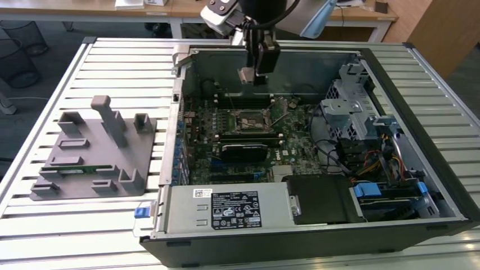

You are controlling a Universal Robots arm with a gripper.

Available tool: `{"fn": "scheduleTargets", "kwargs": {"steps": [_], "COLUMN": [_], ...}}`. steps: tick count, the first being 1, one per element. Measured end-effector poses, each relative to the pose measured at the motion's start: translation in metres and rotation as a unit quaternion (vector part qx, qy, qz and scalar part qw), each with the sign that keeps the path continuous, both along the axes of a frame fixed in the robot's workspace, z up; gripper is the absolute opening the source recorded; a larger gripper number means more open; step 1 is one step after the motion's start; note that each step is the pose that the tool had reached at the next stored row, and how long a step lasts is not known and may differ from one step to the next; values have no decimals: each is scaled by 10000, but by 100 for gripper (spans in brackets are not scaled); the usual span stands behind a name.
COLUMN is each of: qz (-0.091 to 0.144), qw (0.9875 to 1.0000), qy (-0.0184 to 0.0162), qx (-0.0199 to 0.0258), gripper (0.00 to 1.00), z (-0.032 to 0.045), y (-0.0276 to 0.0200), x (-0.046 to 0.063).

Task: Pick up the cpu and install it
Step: 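Place the cpu into insertion slot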

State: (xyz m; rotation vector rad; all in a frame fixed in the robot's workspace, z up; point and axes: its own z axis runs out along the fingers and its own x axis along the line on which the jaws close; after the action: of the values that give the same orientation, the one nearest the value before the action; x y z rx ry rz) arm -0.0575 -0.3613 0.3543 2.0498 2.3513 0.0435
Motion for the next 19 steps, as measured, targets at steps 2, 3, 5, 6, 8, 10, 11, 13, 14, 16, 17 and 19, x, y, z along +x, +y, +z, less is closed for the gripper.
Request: {"fn": "scheduleTargets", "kwargs": {"steps": [2,3,5,6,8,10,11,13,14,16,17,19], "qz": [-21,-46,-103,-124,-161,-201,-216,-240,-250,-262,-265,-272], "qw": [10000,10000,9999,9999,9999,9998,9998,9997,9997,9997,9996,9996], "qy": [0,0,0,0,1,5,7,9,11,12,12,12], "qx": [0,0,1,0,0,0,0,4,5,9,10,10], "gripper": [53,53,53,53,53,53,53,53,53,53,53,53], "z": [-30,-43,-71,-89,-126,-162,-180,-216,-234,-264,-271,-280], "y": [28,35,44,55,71,86,94,105,111,121,125,135], "x": [1,2,3,3,5,7,8,14,24,42,49,55]}}
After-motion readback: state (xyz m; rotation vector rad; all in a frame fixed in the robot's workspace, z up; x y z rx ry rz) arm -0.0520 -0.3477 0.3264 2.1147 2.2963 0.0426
